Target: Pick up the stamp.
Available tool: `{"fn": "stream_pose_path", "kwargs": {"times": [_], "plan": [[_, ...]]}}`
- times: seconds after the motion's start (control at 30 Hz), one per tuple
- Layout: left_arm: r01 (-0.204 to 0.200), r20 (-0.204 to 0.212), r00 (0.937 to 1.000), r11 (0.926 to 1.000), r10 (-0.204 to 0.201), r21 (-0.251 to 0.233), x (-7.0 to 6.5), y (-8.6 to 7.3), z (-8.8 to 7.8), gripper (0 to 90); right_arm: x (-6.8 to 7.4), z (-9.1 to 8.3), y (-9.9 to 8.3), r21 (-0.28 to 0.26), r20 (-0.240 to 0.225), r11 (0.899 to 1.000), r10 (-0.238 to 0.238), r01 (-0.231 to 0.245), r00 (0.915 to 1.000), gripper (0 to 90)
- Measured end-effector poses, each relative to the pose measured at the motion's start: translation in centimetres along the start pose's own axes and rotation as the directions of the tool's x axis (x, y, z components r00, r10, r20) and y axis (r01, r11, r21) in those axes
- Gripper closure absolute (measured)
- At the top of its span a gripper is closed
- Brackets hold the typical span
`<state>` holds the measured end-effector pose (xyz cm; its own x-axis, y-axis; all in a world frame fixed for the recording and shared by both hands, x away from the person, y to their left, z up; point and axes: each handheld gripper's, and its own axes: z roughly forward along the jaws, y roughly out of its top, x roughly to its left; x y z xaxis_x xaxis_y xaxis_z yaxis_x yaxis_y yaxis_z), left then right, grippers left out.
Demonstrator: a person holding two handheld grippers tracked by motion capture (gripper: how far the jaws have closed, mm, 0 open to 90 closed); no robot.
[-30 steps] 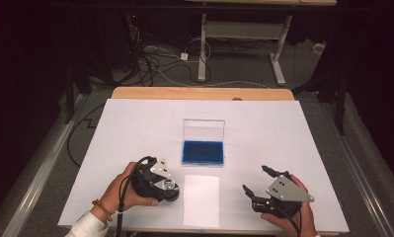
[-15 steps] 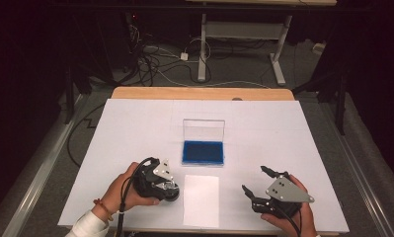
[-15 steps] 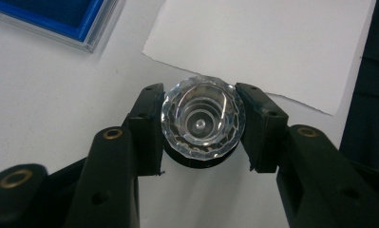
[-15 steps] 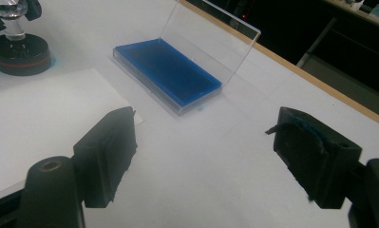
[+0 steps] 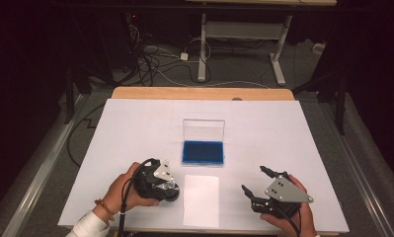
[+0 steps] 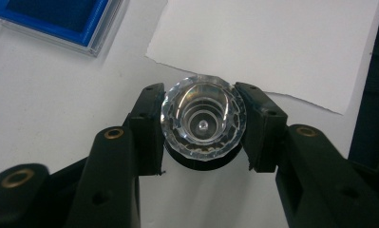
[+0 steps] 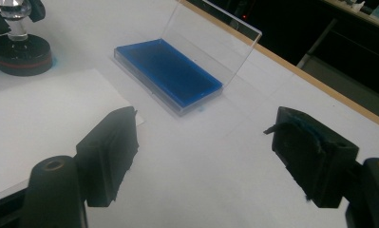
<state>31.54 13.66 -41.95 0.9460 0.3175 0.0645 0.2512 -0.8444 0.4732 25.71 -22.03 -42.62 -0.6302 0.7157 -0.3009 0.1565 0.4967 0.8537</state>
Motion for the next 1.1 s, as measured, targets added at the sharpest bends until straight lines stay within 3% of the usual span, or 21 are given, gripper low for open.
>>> {"fn": "stream_pose_path", "kwargs": {"times": [0.2,0.27,0.4,0.67,0.73,0.87,1.1], "plan": [[0.020,0.010,0.9998,0.9992,-0.020,-0.035,0.2,-0.3,0.1,54.7,0.0,0.1,0.0,-0.001,-0.004,1.000,-0.005,0.005,1.0000,22.5],[0.018,-0.016,0.9997,0.9995,-0.018,-0.027,0.3,-0.3,0.0,54.8,0.0,0.1,0.0,0.002,-0.006,1.000,-0.009,0.009,0.9999,22.5],[0.033,-0.022,0.9992,0.9981,-0.034,-0.051,0.6,-0.5,-0.3,54.7,-0.1,0.1,0.0,-0.003,-0.007,1.000,-0.011,0.011,0.9999,22.5],[0.046,-0.049,0.9974,0.9913,-0.052,-0.123,1.1,-1.1,-1.5,54.8,-0.4,0.4,-0.1,0.002,-0.010,1.000,0.001,-0.001,1.0000,22.5],[0.024,-0.096,0.9947,0.9908,-0.037,-0.133,0.8,-1.1,-1.7,54.7,-0.4,0.4,-0.2,0.011,-0.007,1.000,0.000,0.000,1.0000,22.4],[0.011,-0.106,0.9939,0.9830,-0.031,-0.183,0.9,-1.4,-2.1,54.8,-0.6,0.2,-0.2,0.011,0.006,1.000,0.010,-0.010,0.9999,22.4],[0.036,-0.122,0.9904,0.9716,-0.066,-0.234,1.5,-2.0,-2.9,54.7,-0.7,0.3,-0.3,0.020,0.012,1.000,0.012,-0.012,0.9999,22.5]]}}
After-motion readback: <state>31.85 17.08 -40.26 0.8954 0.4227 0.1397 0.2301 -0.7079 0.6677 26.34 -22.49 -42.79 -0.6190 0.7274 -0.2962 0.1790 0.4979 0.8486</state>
